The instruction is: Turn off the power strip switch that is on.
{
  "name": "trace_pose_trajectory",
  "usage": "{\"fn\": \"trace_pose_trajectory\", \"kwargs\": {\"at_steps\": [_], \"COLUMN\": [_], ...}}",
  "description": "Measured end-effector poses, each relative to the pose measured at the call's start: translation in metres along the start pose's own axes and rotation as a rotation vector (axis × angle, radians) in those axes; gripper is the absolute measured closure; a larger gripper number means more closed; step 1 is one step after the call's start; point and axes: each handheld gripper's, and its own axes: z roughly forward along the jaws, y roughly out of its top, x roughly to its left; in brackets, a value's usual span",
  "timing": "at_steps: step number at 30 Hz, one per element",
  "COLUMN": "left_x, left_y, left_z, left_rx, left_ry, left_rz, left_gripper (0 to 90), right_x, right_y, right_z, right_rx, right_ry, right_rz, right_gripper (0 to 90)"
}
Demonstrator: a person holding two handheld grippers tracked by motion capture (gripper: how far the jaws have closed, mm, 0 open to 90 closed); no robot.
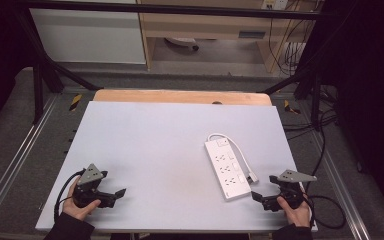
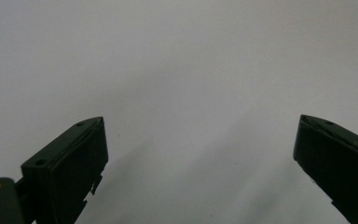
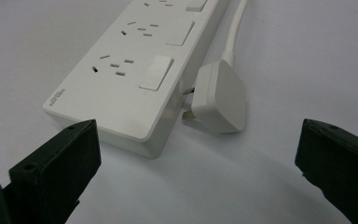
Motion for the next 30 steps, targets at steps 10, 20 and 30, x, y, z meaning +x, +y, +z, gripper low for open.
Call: {"fn": "trace_pose_trajectory", "kwargs": {"at_steps": [10, 20, 30], "left_x": [0.0003, 0.0009, 0.0001], "left_y": [-0.0006, -0.0008, -0.0004], "left_z": [0.0006, 0.0000, 0.0001], "left_rx": [0.004, 0.000, 0.000], "left_ry": [0.003, 0.005, 0.008], "left_rz": [0.003, -0.003, 0.000], "left_gripper": [3.0, 3.0, 3.3], "right_x": [0.0005, 0.0018, 0.0048], "right_y": [0.0002, 0.0016, 0.0047], "right_z": [0.0001, -0.0012, -0.0016], "right_rx": [0.002, 0.002, 0.001], "right_ry": [-0.003, -0.004, -0.005], "right_rz": [0.001, 0.003, -0.017], "right_gripper": [0.6, 0.6, 0.6]}}
